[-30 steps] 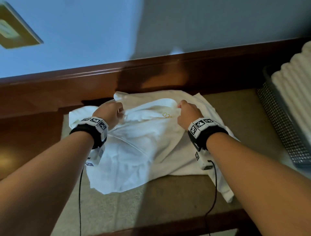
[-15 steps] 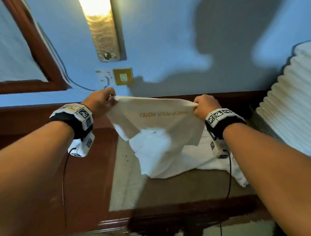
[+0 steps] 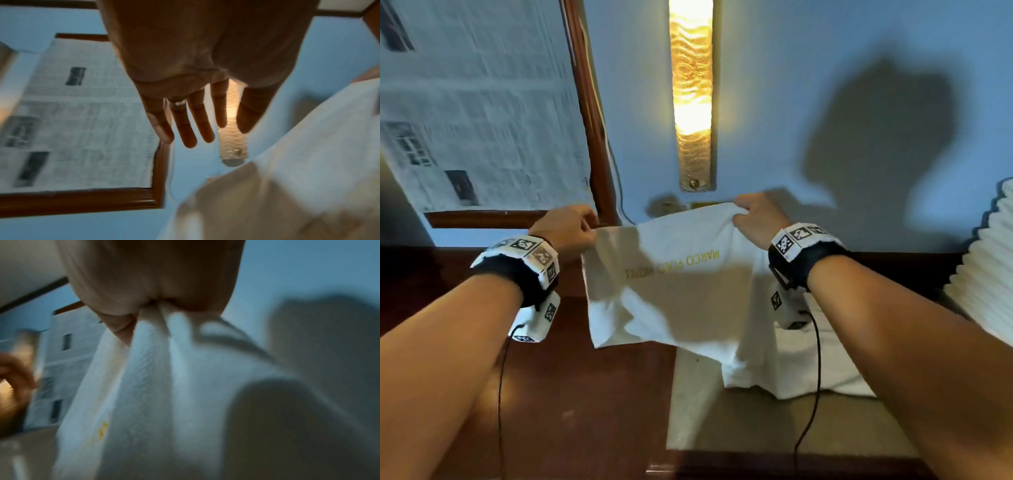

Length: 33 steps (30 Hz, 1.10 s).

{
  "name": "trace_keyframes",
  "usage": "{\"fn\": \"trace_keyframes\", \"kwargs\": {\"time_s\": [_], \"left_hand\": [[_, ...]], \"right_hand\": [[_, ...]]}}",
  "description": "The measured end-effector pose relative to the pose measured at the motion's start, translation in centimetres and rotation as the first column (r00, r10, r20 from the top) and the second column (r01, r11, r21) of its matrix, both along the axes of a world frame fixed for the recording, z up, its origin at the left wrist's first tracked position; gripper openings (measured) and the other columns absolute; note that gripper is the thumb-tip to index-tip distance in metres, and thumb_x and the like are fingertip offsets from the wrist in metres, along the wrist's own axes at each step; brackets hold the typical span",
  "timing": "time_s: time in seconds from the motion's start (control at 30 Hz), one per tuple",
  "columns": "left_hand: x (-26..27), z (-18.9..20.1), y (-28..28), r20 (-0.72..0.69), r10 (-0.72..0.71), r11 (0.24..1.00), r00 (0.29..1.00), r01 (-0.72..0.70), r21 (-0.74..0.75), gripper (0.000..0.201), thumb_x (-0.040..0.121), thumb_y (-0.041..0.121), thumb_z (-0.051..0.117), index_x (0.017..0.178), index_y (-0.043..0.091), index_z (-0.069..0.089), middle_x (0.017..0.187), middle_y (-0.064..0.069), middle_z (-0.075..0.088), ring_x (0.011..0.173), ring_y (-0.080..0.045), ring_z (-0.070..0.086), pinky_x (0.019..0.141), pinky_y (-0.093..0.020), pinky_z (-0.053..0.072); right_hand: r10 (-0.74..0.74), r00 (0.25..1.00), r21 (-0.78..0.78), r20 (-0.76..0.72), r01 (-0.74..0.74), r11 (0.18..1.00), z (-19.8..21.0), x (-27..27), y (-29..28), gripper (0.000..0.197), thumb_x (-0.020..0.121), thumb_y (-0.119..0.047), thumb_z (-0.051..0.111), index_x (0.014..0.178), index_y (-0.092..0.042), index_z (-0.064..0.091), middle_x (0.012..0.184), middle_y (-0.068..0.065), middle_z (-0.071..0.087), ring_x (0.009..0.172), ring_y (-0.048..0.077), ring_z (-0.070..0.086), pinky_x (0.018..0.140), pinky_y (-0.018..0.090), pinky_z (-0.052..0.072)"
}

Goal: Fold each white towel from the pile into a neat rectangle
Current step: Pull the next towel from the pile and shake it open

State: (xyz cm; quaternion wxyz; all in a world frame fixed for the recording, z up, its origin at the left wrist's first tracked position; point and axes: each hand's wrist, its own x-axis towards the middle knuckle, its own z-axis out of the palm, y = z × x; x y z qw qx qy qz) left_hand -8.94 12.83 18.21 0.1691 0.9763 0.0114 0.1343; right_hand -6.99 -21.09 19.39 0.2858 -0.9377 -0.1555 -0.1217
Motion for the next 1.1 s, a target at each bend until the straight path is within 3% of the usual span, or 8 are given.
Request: {"fn": "trace_keyframes", "kwargs": {"time_s": [0.07, 0.13, 0.23, 0.33, 0.57, 0.73, 0.93, 1.1], "left_hand": [[-0.1, -1.0, -2.6, -0.044, -0.132, 0.987, 0.99, 0.127, -0.101, 0.027, 0.084, 0.02, 0.076, 0.108, 0.019, 0.064, 0.097, -0.003, 0.068, 0.083, -0.023, 0.062, 0.076, -0.026, 0.039], [-0.2, -2.2, -5.9, -0.115, -0.295, 0.921, 0.949, 0.251, -0.298, 0.049, 0.075, 0.038, 0.086, 0.115, 0.022, 0.063, 0.1, 0.001, 0.066, 0.079, -0.015, 0.061, 0.077, -0.028, 0.042], [1.0, -4.9, -9.3, -0.046, -0.373, 0.82, 0.927, 0.306, -0.483, 0.029, 0.078, 0.039, 0.083, 0.09, 0.017, 0.068, 0.074, 0.003, 0.064, 0.063, -0.009, 0.054, 0.069, -0.028, 0.044], [3.1, -5.9, -9.7, 0.058, -0.319, 0.813, 0.946, 0.305, -0.495, 0.028, 0.087, 0.034, 0.068, 0.068, 0.013, 0.063, 0.058, -0.005, 0.065, 0.058, -0.017, 0.057, 0.07, -0.038, 0.05], [7.5, -2.9, -7.3, 0.158, -0.237, 0.79, 0.958, 0.285, -0.542, 0.024, 0.094, 0.033, 0.061, 0.074, 0.021, 0.057, 0.068, -0.002, 0.061, 0.064, -0.019, 0.052, 0.068, -0.038, 0.048], [8.7, -1.4, -5.2, 0.167, -0.265, 0.874, 0.95, 0.31, -0.374, 0.024, 0.101, 0.024, 0.059, 0.077, 0.021, 0.055, 0.066, 0.001, 0.057, 0.061, -0.018, 0.05, 0.064, -0.031, 0.042], [9.6, -0.2, -2.3, 0.166, -0.265, 0.922, 0.95, 0.3, -0.244, 0.019, 0.099, 0.024, 0.061, 0.083, 0.016, 0.059, 0.066, 0.004, 0.055, 0.062, -0.012, 0.048, 0.061, -0.028, 0.037], [8.8, 0.4, 1.2, 0.171, -0.278, 0.929, 0.945, 0.31, -0.203, 0.018, 0.099, 0.025, 0.06, 0.086, 0.013, 0.062, 0.079, -0.008, 0.066, 0.074, -0.023, 0.057, 0.071, -0.034, 0.045]], "right_hand": [[0.095, 0.995, -0.128, -0.005, -0.095, 0.987, 0.5, -0.5, 2.4, 0.028, 0.093, -0.007, 0.052, 0.116, -0.003, 0.068, 0.126, 0.013, 0.064, 0.123, 0.033, 0.053, 0.094, 0.029, 0.041], [0.185, 0.982, -0.272, 0.026, -0.171, 0.947, 0.8, -0.5, 4.5, 0.027, 0.091, -0.009, 0.052, 0.111, -0.011, 0.071, 0.122, 0.01, 0.066, 0.119, 0.031, 0.056, 0.091, 0.031, 0.043], [0.231, 0.973, -0.354, 0.031, -0.205, 0.912, 0.9, 0.5, 6.4, 0.028, 0.088, -0.012, 0.055, 0.108, -0.021, 0.072, 0.122, 0.002, 0.065, 0.117, 0.025, 0.056, 0.098, 0.038, 0.047], [0.215, 0.977, -0.384, 0.016, -0.192, 0.903, 0.8, 2.6, 6.3, 0.022, 0.087, -0.011, 0.057, 0.1, -0.023, 0.071, 0.115, 0.002, 0.066, 0.11, 0.026, 0.057, 0.088, 0.034, 0.047], [0.193, 0.981, -0.406, 0.027, -0.165, 0.899, 0.8, 8.1, 5.1, 0.009, 0.09, -0.027, 0.064, 0.084, -0.024, 0.058, 0.083, -0.005, 0.053, 0.09, 0.025, 0.057, 0.071, 0.029, 0.038], [0.095, 0.994, -0.455, -0.044, -0.105, 0.884, -0.2, 10.5, 3.2, 0.043, 0.093, -0.043, 0.064, 0.066, -0.028, 0.034, 0.072, -0.01, 0.035, 0.084, 0.021, 0.042, 0.073, 0.031, 0.033], [-0.097, 0.995, -0.126, -0.037, 0.092, 0.988, -2.3, 11.5, 1.2, 0.036, 0.082, -0.036, 0.078, 0.064, -0.022, 0.05, 0.07, -0.004, 0.053, 0.071, 0.021, 0.053, 0.064, 0.032, 0.038], [-0.259, 0.965, 0.23, -0.048, 0.263, 0.937, -3.8, 11.4, 2.2, 0.03, 0.074, -0.02, 0.084, 0.07, -0.023, 0.055, 0.074, 0.0, 0.059, 0.077, 0.026, 0.058, 0.059, 0.028, 0.037]]}}
